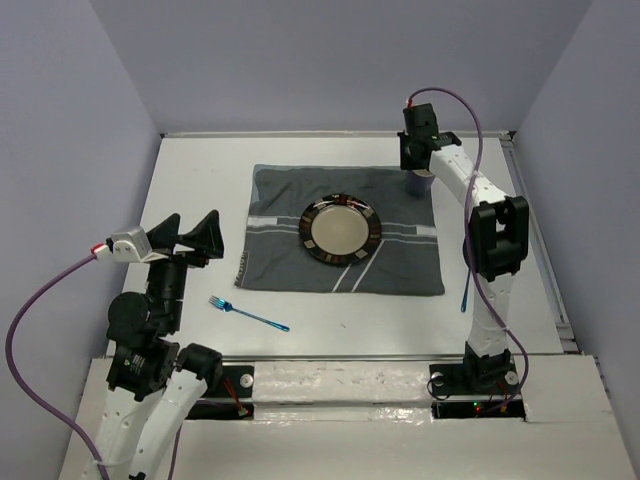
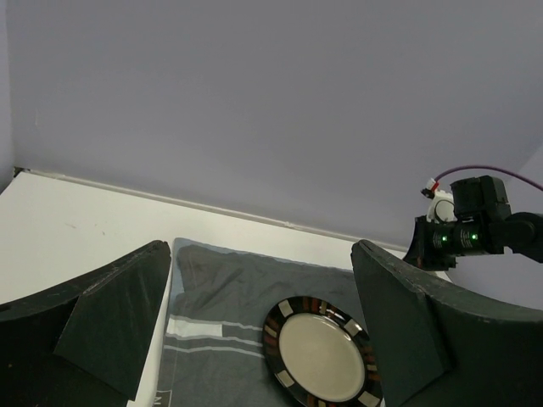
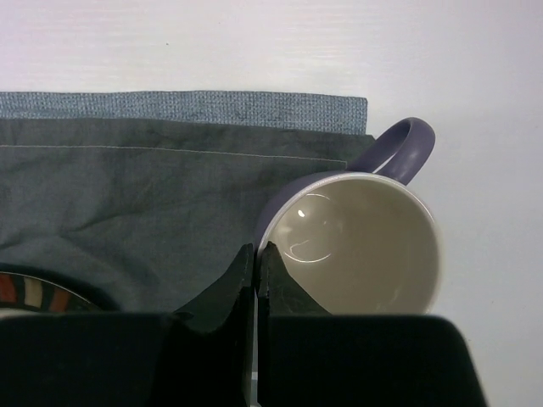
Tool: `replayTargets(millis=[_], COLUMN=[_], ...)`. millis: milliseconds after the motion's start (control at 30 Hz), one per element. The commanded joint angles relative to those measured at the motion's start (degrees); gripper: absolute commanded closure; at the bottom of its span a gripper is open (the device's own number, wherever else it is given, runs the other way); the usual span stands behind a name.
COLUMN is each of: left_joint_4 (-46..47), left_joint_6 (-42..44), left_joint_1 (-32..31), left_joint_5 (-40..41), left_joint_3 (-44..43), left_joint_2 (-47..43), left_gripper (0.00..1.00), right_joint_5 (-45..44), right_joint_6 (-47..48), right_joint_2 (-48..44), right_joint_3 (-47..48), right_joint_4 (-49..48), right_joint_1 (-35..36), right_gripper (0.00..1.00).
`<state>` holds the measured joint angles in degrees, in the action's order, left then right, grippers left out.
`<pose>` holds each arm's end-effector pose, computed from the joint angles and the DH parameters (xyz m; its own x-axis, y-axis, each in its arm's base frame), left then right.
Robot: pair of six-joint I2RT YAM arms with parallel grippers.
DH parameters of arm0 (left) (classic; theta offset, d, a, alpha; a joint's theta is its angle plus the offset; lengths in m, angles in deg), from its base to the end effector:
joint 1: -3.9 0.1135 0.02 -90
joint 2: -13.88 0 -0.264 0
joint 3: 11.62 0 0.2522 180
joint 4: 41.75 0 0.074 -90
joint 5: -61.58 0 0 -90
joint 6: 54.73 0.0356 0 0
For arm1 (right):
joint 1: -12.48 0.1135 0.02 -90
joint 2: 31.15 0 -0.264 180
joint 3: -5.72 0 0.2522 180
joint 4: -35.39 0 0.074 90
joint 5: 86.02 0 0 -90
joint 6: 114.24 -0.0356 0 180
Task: Set the dinner table for one person
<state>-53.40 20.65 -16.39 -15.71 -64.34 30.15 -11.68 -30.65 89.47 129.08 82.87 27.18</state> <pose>0.0666 -0.0163 0.3829 0.3426 -0.3892 -0.8551 0.2454 0.9156 -0.3184 0.4699 0.1133 0.2765 -0.6832 -0.0681 -0.7271 0.0175 0.9938 -0.1095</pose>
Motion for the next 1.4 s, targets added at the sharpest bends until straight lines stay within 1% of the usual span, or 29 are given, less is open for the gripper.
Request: replayTargets(millis=[0, 200, 433, 467, 500, 533, 600, 633, 700, 733, 767, 800, 833, 867, 900, 933, 967, 1000, 1033, 1067, 1100, 1133, 1167, 1200, 1233, 1267, 1333, 1367], left_joint_4=[2.02, 2.02, 2.02, 2.02, 2.02, 2.02, 2.02, 2.02, 2.02, 2.02, 2.02, 2.02, 2.02, 2.02, 2.02, 2.02, 2.02, 2.02, 2.11, 2.02, 2.11, 2.11, 2.11, 2.20, 2.20, 2.20, 2.20, 2.11], left_joint_6=[0.64, 0.81, 0.72, 0.72, 0.72, 0.72, 0.64, 0.64, 0.55, 0.64, 0.64, 0.64, 0.64, 0.72, 0.81, 0.90, 1.07, 1.16, 1.16, 1.34, 1.34, 1.43, 1.43, 1.51, 1.43, 1.51, 1.52, 1.60], left_joint_1=[-0.27, -0.27, -0.27, -0.36, -0.36, -0.36, -0.36, -0.36, -0.36, -0.36, -0.45, -0.45, -0.54, -0.54, -0.54, -0.62, -0.97, -1.15, -1.41, -2.11, -2.38, -2.64, -3.25, -3.43, -3.61, -4.05, -4.31, -4.49], left_joint_5=[0.47, 0.56, 0.30, 0.21, 0.30, 0.30, 0.30, 0.21, 0.21, 0.30, 0.30, 0.39, 0.47, 0.65, 0.74, 0.91, 1.17, 1.26, 1.35, 1.44, 1.44, 1.70, 1.70, 1.79, 1.97, 2.23, 2.49, 2.67], left_joint_3=[-0.85, -0.94, -0.94, -0.86, -0.85, -0.85, -0.85, -0.85, -0.94, -0.94, -0.94, -1.03, -1.03, -1.03, -1.12, -1.12, -1.12, -1.12, -1.12, -1.12, -1.12, -1.12, -1.12, -1.12, -1.03, -1.12, -1.03, -1.03], left_joint_2=[0.51, 0.34, 0.51, 0.51, 0.43, 0.43, 0.34, 0.43, 0.34, 0.08, -0.10, -0.27, -0.71, -0.98, -1.41, -1.59, -1.68, -1.86, -1.95, -2.03, -2.21, -2.47, -2.73, -3.17, -3.26, -3.26, -3.35, -3.44], left_gripper=[0.01, 0.01, 0.01, 0.01, 0.01, 0.01, 0.01, 0.01, 0.01, 0.01, 0.01, 0.01, 0.01, 0.01, 0.01, 0.01, 0.01, 0.01, 0.01, 0.01, 0.01, 0.01, 0.01, 0.01, 0.01, 0.01, 0.01, 0.01], right_joint_5=[-1.04, -2.01, -1.39, -1.30, -1.48, -2.09, -2.44, -2.53, -3.41, -3.76, -4.20, -5.33, -7.87, -8.94, -9.99, -10.61, -10.88, -10.53, -10.36, -9.83, -8.96, -8.08, -6.42, -5.53, -5.09, -2.91, 0.79, 2.46], right_joint_6=[3.25, 4.13, 1.93, 1.76, 1.67, 1.32, 0.88, 0.79, 0.18, 0.09, -0.17, -0.61, -2.18, -3.24, -5.78, -7.37, -11.13, -13.16, -15.19, -17.29, -20.62, -22.31, -24.24, -26.09, -26.97, -28.46, -28.30, -28.56], right_joint_2=[-0.47, 2.16, 4.45, 4.62, 4.80, 4.72, 4.19, 3.14, 1.56, -0.62, -0.65, -3.69, -5.64, -7.83, -12.81, -15.73, -21.77, -24.87, -28.04, -31.29, -34.54, -40.32, -43.07, -47.71, -49.50, -51.08, -52.76, -53.03], right_joint_3=[5.71, 7.55, 8.43, 8.44, 8.44, 8.35, 7.82, 7.73, 7.21, 6.42, 5.54, 4.40, 0.91, -1.56, -4.63, -8.05, -16.18, -20.87, -25.44, -35.06, -39.59, -43.64, -51.08, -54.46, -57.19, -61.83, -65.12, -66.09], right_joint_4=[-1.46, -1.55, -1.81, -1.81, -1.81, -1.81, -1.81, -1.81, -1.72, -1.64, -1.72, -1.72, -1.64, -1.63, -1.81, -1.98, -2.51, -3.04, -3.39, -3.91, -5.22, -5.32, -5.33, -5.93, -5.77, -5.42, -4.63, -3.49], right_joint_1=[0.24, 0.24, 0.24, 0.24, 0.24, 0.24, 0.24, 0.24, 0.24, 0.24, 0.24, 0.24, 0.24, 0.24, 0.24, 0.24, -0.98, -1.68, -2.30, -4.05, -5.02, -6.07, -7.13, -9.05, -10.38, -12.05, -16.17, -17.06], right_gripper=[1.00, 1.00, 1.00, 0.99, 0.95, 0.83, 0.70, 0.55, 0.40, 0.33, 0.32, 0.29, 0.28, 0.28, 0.29, 0.30, 0.34, 0.37, 0.43, 0.48, 0.52, 0.54, 0.60, 0.60, 0.60, 0.62, 0.61, 0.60])
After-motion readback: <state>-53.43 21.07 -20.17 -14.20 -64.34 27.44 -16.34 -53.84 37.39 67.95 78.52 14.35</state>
